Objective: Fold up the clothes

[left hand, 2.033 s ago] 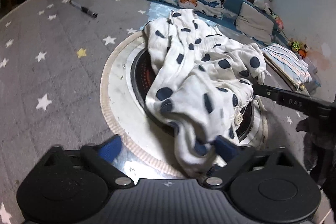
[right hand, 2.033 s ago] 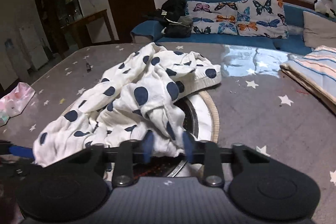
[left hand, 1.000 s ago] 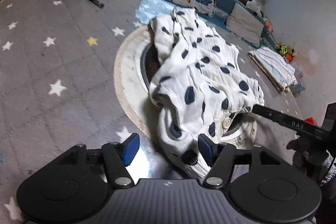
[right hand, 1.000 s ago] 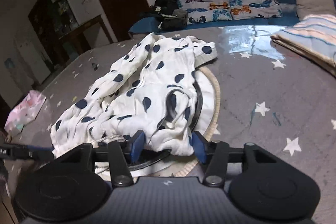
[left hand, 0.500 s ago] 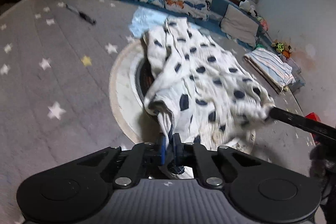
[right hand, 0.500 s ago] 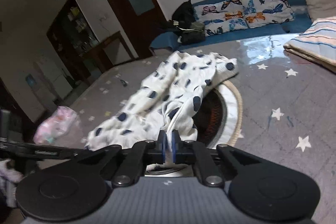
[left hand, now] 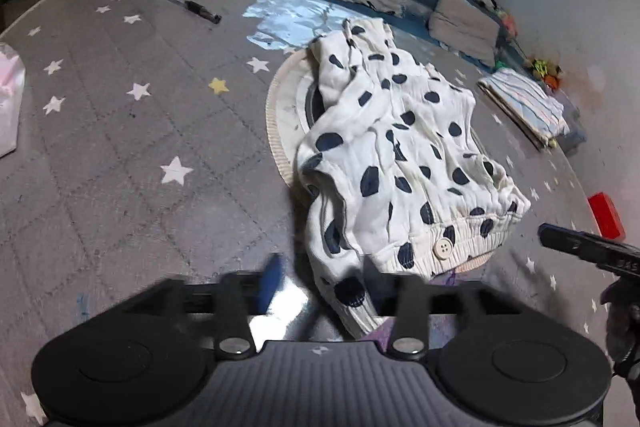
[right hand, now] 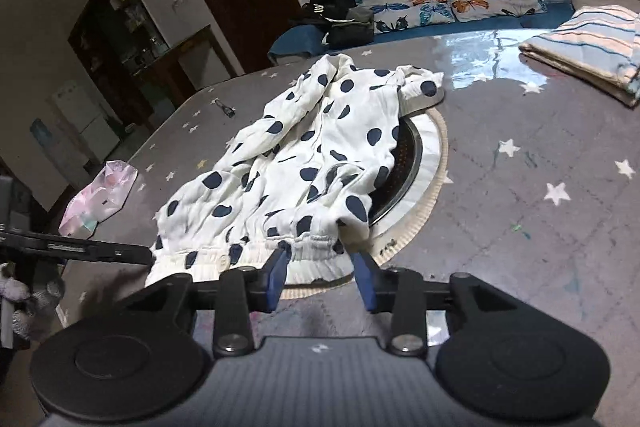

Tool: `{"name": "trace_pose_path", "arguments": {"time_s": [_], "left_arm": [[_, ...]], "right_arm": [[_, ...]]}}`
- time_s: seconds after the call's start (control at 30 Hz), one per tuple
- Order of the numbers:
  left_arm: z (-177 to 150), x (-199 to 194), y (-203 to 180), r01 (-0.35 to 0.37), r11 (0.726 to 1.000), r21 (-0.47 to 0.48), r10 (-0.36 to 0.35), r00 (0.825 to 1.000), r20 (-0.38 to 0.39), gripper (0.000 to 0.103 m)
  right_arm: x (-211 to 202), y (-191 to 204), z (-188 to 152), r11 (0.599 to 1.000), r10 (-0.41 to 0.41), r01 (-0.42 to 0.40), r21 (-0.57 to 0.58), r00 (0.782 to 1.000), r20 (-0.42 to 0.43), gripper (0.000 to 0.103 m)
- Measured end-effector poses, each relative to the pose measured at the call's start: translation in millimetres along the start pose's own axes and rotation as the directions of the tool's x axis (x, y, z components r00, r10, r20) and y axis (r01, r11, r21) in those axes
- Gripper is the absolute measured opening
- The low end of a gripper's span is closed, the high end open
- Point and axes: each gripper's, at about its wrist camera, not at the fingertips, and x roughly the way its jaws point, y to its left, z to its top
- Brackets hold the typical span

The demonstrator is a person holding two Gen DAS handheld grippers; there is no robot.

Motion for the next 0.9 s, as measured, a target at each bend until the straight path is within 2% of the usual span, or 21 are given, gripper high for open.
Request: {"name": "trace_pose_path", "arguments": {"time_s": [0.07, 0.13, 0.33, 0.37, 0.4, 0.47, 0.5, 0.57, 0.7, 0.8, 0.9], "left_arm": [[-0.6, 1.0, 1.2, -0.001, 1.0, -0.016, 0.001, 1.0, 0.004, 0.061], [-1.0, 2.8, 1.9, -0.003, 1.0, -0.03, 0.003, 1.0, 0.008, 0.066], [-1.4, 19.4, -5.4, -0.025, 1.0, -0.012, 0.025, 1.0, 0.019, 0.063], [-0.9, 20.6, -6.7, -0.032, 0.999, -0.004, 0.032, 0.999, 0.025, 0.056], [-0.3, 21.7, -7.5, -0.036, 0.999, 0.002, 0.036, 0.999, 0.028, 0.049], [1.7, 23.8, -6.7, -0.022, 1.0, 0.0, 0.022, 1.0, 0.018, 0.021], [2.5, 24.2, -5.9, -0.009, 1.0, -0.003, 0.009, 1.0, 0.011, 0.016], [3.1, 21.1, -5.9, 0.004, 1.0, 0.007, -0.004, 1.0, 0.008, 0.01], [-0.6, 2.0, -6.4, 0.054, 0.998, 0.044, -0.054, 0.999, -0.001, 0.007], [-16.0, -17.6, -6.9, 0.089, 0.991, 0.098, -0.086, 0.996, -0.034, 0.007], [-39.3, -29.3, -5.2, 0.09, 0.985, 0.149, -0.076, 0.993, -0.095, 0.007]], "right_arm": [[11.2, -4.4, 0.0, 1.0, 0.011, -0.011, 0.006, 1.0, 0.002, 0.044], [20.2, -5.7, 0.3, 1.0, 0.027, -0.027, 0.003, 1.0, 0.01, 0.046], [42.4, -6.9, -2.3, 0.999, 0.053, -0.053, 0.0, 0.999, 0.003, 0.045], [43.8, -6.2, -3.8, 0.998, 0.058, -0.058, 0.0, 0.998, 0.001, 0.038], [44.3, -5.0, -5.6, 0.998, 0.062, -0.062, -0.001, 0.998, 0.0, 0.026], [39.9, -3.6, -8.8, 0.997, 0.081, -0.081, 0.009, 0.997, 0.004, 0.013], [36.2, -2.9, -10.2, 0.996, 0.091, -0.091, 0.019, 0.996, 0.003, 0.011], [27.5, 1.3, -12.8, 0.995, 0.096, -0.096, 0.018, 0.995, -0.002, 0.01], [0.4, 15.5, -23.0, 0.992, 0.129, -0.129, 0.019, 0.991, -0.038, 0.009], [-23.3, 27.0, -40.6, 0.986, 0.167, -0.165, 0.03, 0.982, -0.082, 0.009], [-39.2, 38.2, -63.1, 0.978, 0.208, -0.204, 0.042, 0.966, -0.151, 0.01]]}}
